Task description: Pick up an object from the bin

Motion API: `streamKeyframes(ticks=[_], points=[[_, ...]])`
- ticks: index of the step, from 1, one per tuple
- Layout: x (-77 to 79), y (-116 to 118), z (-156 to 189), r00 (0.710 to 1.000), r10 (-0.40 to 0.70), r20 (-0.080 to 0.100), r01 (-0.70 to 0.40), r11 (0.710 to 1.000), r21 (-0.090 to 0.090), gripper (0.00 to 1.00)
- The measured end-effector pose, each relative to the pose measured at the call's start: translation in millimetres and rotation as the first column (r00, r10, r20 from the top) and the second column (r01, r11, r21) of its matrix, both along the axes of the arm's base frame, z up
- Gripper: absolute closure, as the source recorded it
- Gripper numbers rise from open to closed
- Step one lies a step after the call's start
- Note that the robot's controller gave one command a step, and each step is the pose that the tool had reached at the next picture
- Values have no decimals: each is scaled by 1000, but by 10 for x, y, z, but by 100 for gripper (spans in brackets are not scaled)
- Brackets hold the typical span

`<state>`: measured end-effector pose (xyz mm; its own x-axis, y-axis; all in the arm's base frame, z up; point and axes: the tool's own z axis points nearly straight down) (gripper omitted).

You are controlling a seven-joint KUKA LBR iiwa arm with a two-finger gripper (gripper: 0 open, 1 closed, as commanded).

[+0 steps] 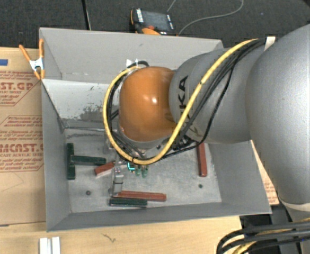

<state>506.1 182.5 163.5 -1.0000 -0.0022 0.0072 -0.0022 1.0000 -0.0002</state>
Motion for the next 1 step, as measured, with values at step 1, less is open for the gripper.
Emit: streamKeyframes(ticks=[1], points=[[582, -7, -976, 991, 133, 5, -133, 991, 0, 0]])
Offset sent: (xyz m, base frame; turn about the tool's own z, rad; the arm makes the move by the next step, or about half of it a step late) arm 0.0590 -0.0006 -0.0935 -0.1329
